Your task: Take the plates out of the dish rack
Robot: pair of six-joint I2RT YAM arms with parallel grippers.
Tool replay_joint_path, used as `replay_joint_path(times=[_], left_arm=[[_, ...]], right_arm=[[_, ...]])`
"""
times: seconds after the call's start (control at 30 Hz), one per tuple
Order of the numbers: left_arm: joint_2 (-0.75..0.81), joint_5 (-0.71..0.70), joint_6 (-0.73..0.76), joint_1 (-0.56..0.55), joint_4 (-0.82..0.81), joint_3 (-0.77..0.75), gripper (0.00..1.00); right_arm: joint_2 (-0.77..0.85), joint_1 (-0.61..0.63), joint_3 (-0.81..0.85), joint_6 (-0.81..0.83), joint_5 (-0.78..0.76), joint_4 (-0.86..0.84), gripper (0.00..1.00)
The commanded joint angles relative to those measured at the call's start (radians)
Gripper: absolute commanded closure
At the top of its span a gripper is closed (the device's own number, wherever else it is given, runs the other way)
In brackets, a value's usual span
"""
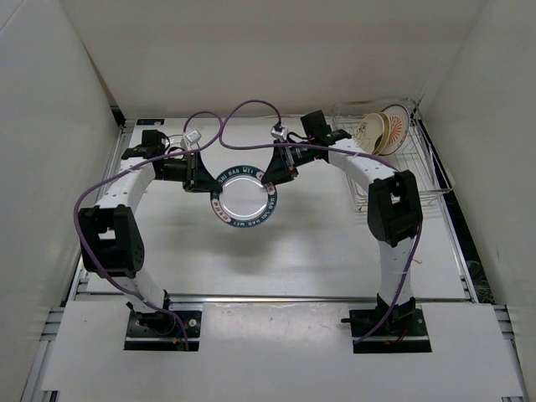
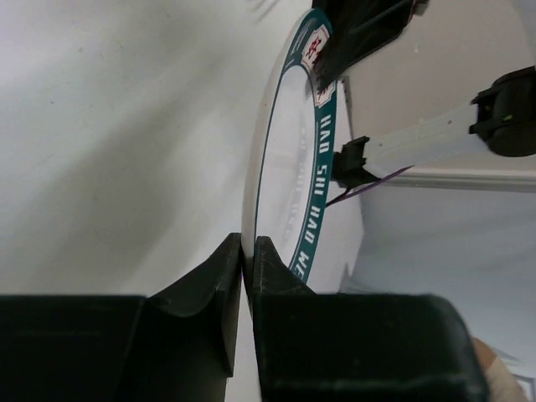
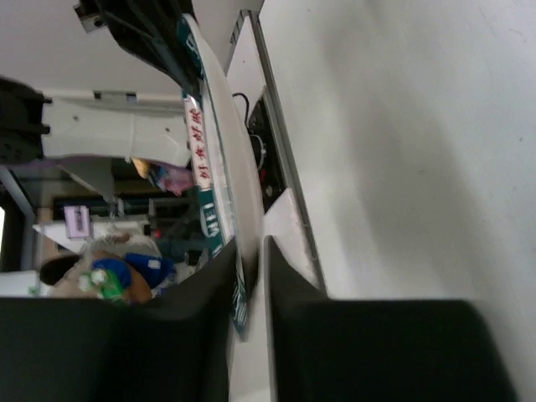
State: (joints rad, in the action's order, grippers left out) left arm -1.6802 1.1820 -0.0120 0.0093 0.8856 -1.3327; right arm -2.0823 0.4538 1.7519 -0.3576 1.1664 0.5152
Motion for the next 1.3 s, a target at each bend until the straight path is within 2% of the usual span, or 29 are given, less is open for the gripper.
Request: replay_joint_path(times=[0.0,0.03,0.1,0.23,0.3,0.4,0.57,0.67,0.73,0.77,0.97,1.1,1.27], left_arm=[[0.036,0.022,-0.011,-0.002,-0.048,-0.022,0.9],[0.048,-0.001,-0.041,-0.002,-0.069,-0.013,0.9],[0.062,-0.072,-0.141,-0.002,-0.111,0.001,0.9],[0.045,-0.11,-0.264,-0.002,-0.16,0.01,0.9],[-0.001,-0.11,-0.296,-0.002,-0.188,-0.023,0.9],[-0.082,-0.13,-0.327,-0.002,-0.197,-0.143,0.9],[-0.258,-0.088,-0.37,0.076,-0.217,-0.414,0.9],[-0.347,-0.068,-0.37,0.138,-0.217,-0.497,0.9],[-0.413,-0.068,-0.37,0.196,-0.227,-0.577,0.9],[-0.435,-0.068,-0.379,0.216,-0.228,-0.603,0.9],[-0.582,-0.097,-0.399,0.375,-0.269,-0.753,0.9],[-0.653,-0.177,-0.381,0.438,-0.269,-0.795,0.9],[-0.705,-0.33,-0.356,0.449,-0.269,-0.786,0.9]], right_arm=[[0.043,-0.006,0.032,0.075,-0.002,0.032,0.4],[0.056,-0.021,0.032,0.121,-0.031,0.072,0.32],[0.115,-0.038,0.032,0.268,-0.155,0.184,0.23],[0.269,-0.111,-0.081,0.416,-0.284,0.273,0.23],[0.371,-0.16,-0.161,0.425,-0.332,0.287,0.23],[0.52,-0.219,-0.27,0.425,-0.372,0.299,0.23],[0.732,-0.323,-0.379,0.569,-0.418,0.416,0.2],[0.809,-0.491,-0.411,0.719,-0.459,0.563,0.15],[0.82,-0.575,-0.393,0.826,-0.496,0.684,0.09],[0.82,-0.657,-0.382,0.857,-0.507,0.719,0.06],[0.82,-0.943,-0.324,1.055,-0.502,0.884,0.0],[0.852,-0.995,-0.324,1.077,-0.502,0.895,0.0],[0.889,-1.008,-0.37,1.065,-0.452,0.895,0.0]])
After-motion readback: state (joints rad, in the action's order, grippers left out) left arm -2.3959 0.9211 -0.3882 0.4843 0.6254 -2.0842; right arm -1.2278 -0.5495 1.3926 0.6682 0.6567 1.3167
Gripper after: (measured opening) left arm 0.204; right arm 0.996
